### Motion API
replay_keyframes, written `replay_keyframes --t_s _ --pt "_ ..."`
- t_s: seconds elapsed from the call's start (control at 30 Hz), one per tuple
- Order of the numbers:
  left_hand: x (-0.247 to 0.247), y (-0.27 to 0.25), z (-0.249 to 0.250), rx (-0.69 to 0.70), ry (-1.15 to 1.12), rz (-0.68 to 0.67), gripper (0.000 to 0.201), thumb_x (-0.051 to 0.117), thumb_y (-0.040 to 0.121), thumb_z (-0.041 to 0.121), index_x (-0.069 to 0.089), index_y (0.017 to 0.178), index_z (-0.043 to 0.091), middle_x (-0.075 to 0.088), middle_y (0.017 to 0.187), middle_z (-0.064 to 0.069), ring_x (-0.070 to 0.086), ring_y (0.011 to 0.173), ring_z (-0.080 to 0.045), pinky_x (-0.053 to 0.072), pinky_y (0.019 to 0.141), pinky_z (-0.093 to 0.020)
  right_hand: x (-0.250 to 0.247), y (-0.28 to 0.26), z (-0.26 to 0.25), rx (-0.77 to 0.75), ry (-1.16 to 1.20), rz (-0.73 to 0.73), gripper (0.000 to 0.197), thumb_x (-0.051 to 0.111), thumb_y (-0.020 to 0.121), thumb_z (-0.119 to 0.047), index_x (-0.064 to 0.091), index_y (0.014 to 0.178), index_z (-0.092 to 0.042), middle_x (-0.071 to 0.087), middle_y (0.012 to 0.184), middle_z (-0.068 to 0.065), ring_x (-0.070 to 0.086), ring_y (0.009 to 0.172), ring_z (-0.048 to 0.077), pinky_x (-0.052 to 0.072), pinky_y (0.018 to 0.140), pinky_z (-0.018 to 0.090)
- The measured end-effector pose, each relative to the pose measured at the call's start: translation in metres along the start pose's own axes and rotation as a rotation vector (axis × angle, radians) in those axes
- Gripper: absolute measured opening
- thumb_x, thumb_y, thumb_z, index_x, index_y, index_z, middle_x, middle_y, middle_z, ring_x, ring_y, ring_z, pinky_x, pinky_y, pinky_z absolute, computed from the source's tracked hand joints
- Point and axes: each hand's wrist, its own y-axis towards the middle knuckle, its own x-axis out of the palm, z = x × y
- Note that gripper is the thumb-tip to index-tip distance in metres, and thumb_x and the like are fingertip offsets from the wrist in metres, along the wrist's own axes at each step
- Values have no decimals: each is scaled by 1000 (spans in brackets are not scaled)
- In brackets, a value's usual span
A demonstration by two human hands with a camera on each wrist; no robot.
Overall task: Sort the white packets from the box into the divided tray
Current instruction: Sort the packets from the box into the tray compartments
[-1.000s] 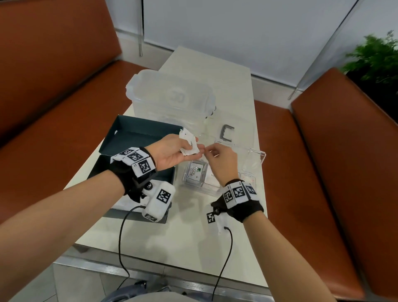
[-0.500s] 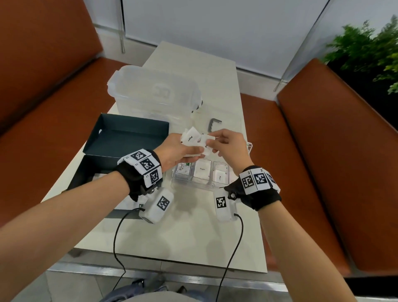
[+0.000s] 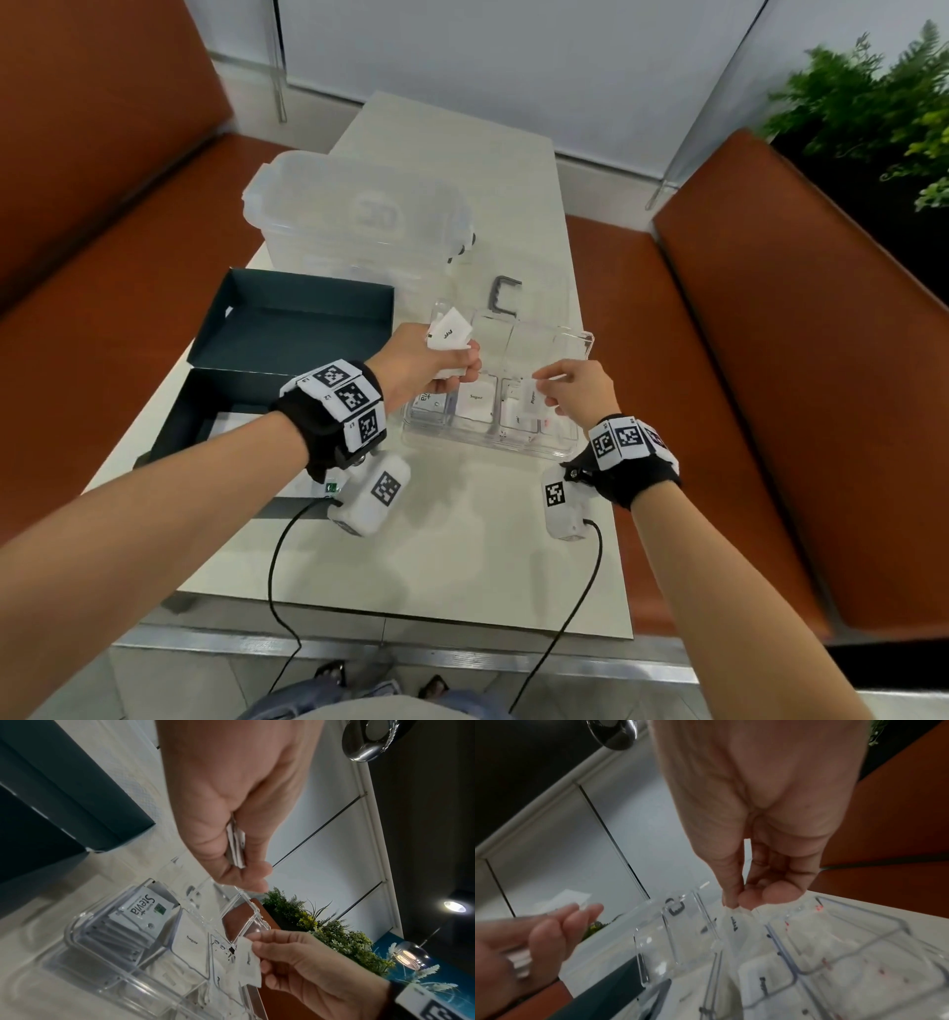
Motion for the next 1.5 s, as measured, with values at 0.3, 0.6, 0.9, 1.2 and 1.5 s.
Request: replay_keyframes --t_s 0.3,0.6,0.9,1.2,1.5 --pt "-3 0 -1 -24 18 21 22 69 89 9 65 108 -1 69 88 -10 68 71 -13 52 56 -18 22 3 8 -17 -182 -6 14 60 88 -3 72 93 -7 64 84 6 59 72 17 53 71 26" --pt "-5 1 7 -28 -17 23 14 69 88 7 65 100 3 69 83 -8 69 67 -10 53 55 -18 32 -3 6 -59 -439 -22 21 69 83 -7 62 102 -11 55 107 10 57 86 24 50 78 33" --pt "0 7 17 -178 -254 47 29 49 98 4 49 125 -6 64 108 -23 69 81 -21 58 60 -25 31 -9 -2 -36 -587 -68 13 68 86 -16 70 98 -14 57 115 9 59 102 28 48 93 42" --pt "-2 15 23 -159 -264 71 35 44 94 -15 46 129 -11 51 131 -30 59 113 -36 60 60 -29 18 -6 -44 -224 -242 100 17 55 90 -11 71 97 -12 62 78 3 53 64 11 42 59 18" --pt "-8 18 16 -4 -69 -8 28 74 80 -3 66 106 1 72 99 -14 74 83 -19 56 63 -22 23 -13 -86 -298 22 -2 21 59 92 -25 70 107 -15 69 89 -1 62 79 13 53 79 31"
